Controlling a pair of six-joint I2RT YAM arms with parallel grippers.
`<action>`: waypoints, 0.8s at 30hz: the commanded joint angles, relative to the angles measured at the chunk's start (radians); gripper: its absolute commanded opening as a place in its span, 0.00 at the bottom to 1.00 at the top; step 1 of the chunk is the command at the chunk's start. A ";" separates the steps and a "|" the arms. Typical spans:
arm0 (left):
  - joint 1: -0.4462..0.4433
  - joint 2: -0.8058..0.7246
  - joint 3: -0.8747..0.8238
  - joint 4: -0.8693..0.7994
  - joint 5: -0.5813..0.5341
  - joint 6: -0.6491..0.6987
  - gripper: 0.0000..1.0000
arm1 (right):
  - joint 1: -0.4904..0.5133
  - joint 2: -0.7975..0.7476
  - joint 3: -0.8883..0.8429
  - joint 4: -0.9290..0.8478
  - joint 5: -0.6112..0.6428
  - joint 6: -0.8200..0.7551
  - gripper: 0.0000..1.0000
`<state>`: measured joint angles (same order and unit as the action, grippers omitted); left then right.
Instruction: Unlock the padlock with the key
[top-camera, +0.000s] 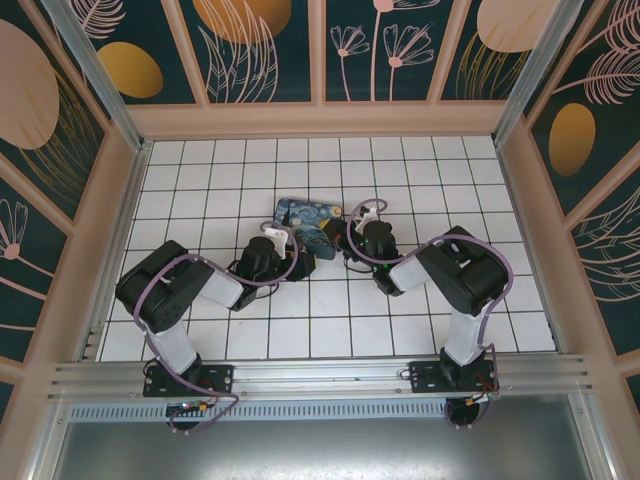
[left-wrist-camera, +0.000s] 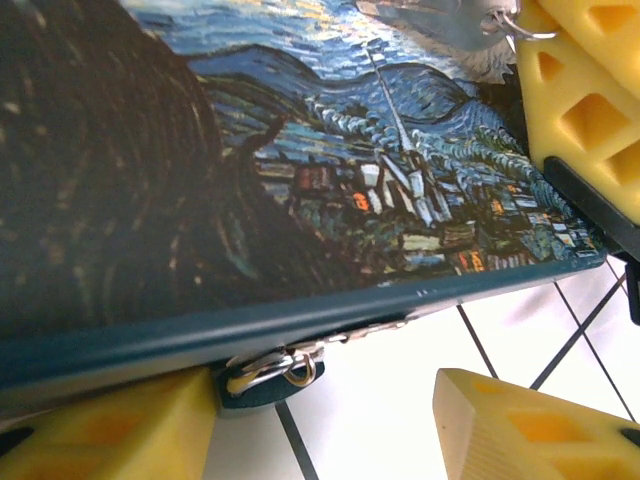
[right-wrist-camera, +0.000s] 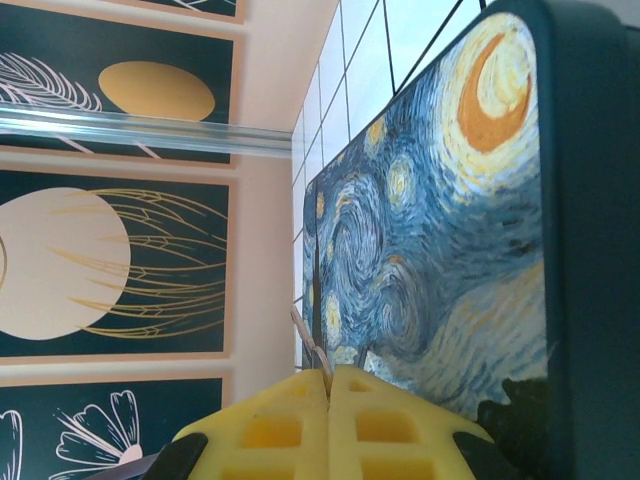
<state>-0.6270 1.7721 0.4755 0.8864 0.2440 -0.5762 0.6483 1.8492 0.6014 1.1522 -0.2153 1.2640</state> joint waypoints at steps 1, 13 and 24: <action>-0.002 0.022 0.023 0.006 0.036 -0.003 0.60 | -0.006 0.019 0.014 0.036 -0.016 0.009 0.00; -0.002 -0.020 -0.009 0.184 0.166 -0.118 0.57 | -0.006 0.028 0.015 0.046 -0.018 0.016 0.00; -0.002 0.068 -0.020 0.245 0.156 -0.156 0.57 | -0.005 0.031 0.005 0.061 -0.019 0.025 0.00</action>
<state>-0.6270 1.8126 0.4679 1.0485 0.3855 -0.7097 0.6476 1.8626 0.6014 1.1782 -0.2157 1.2751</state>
